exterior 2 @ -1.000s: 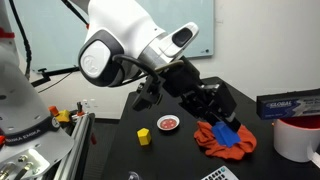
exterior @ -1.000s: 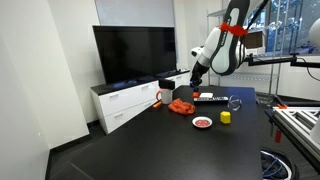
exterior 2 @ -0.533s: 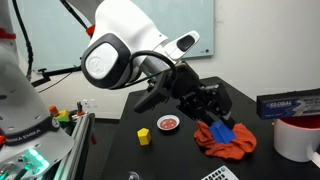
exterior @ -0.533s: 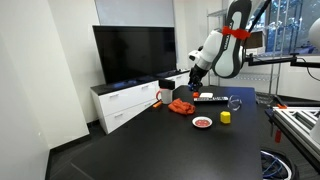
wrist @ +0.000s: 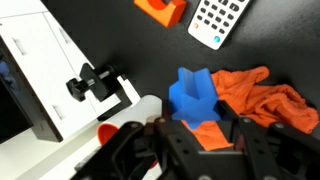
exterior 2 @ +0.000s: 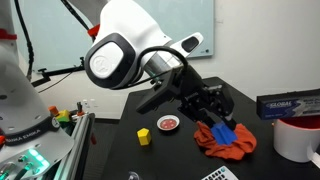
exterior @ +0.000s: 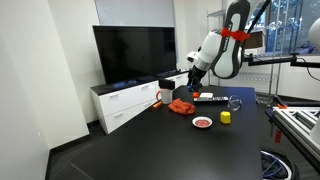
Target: Make the star block stand upright
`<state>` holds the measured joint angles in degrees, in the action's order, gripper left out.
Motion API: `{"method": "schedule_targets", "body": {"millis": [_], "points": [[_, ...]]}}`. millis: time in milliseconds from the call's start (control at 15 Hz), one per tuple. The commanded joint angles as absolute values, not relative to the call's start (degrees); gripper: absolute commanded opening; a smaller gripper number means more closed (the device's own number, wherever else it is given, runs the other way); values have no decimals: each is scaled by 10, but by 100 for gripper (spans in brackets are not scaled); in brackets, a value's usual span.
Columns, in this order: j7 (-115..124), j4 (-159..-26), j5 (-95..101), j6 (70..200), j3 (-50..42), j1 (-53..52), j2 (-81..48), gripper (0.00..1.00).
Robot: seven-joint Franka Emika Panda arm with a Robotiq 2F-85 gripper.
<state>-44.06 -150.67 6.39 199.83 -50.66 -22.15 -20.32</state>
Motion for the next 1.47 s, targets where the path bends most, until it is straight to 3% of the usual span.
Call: {"method": "schedule_targets", "body": {"millis": [0,733,1400], "points": [[-438,-1497,32,2081,-523,-237,-263,23],[-427,-1439,-47,2136,-512,-255,-472,23],[-367,-1440,-61,2130,-536,-311,-485,23]]}}
